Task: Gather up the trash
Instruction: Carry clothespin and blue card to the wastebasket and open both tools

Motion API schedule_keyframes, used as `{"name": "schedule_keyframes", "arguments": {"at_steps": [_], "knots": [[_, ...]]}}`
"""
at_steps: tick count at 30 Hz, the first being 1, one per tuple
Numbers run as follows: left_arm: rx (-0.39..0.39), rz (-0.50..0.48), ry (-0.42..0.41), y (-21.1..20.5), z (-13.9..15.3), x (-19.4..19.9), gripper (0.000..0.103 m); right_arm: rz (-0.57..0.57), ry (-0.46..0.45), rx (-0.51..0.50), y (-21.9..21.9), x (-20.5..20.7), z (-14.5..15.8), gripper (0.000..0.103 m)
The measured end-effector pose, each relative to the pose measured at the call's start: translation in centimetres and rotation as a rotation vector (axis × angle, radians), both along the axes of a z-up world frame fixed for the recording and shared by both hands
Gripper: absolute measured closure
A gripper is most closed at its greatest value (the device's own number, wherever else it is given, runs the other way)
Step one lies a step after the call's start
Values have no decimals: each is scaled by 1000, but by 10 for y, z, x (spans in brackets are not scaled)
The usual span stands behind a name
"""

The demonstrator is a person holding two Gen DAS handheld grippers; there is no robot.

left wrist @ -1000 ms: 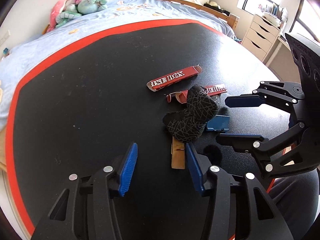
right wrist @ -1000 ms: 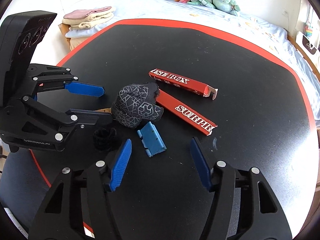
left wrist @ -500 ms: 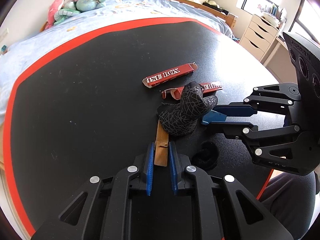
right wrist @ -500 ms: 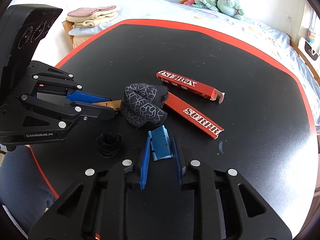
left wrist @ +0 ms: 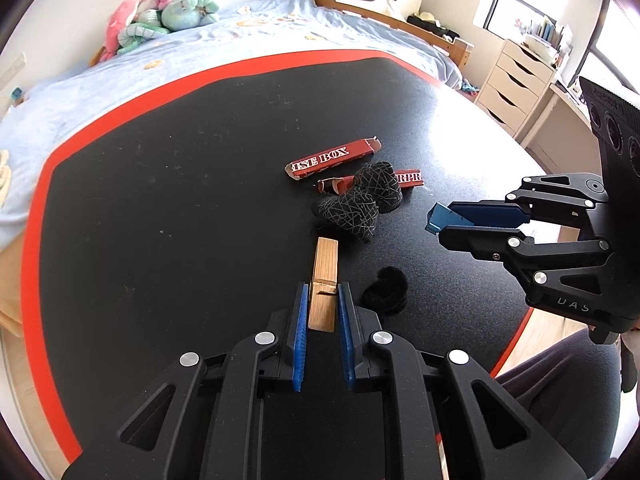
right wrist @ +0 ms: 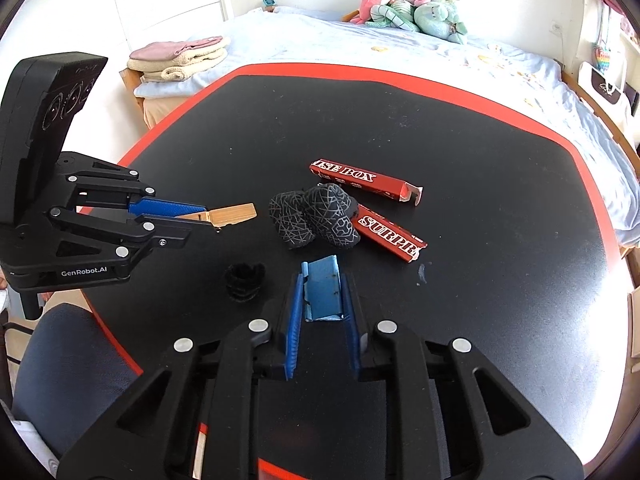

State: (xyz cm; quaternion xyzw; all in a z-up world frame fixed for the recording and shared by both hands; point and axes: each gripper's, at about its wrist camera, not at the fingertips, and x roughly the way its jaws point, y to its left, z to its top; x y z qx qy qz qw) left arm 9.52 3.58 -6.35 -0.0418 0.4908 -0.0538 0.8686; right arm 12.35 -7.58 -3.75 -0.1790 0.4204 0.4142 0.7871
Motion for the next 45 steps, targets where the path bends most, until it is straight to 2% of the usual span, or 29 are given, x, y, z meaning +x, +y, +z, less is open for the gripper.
{"name": "schedule_keyframes", "arguments": {"at_steps": [14, 26, 35, 45], "knots": [[-16, -39, -52, -21, 33, -42, 89, -54, -19, 38, -33, -46, 38, 84], [-25, -111, -71, -52, 48, -78, 89, -80, -23, 63, -72, -100, 60, 84], [-33, -166, -64, -80, 48, -105, 89, -96, -6, 72, -100, -137, 60, 84], [-37, -211, -29, -104, 38, -121, 89, -108, 50, 55, -116, -161, 41, 84]]}}
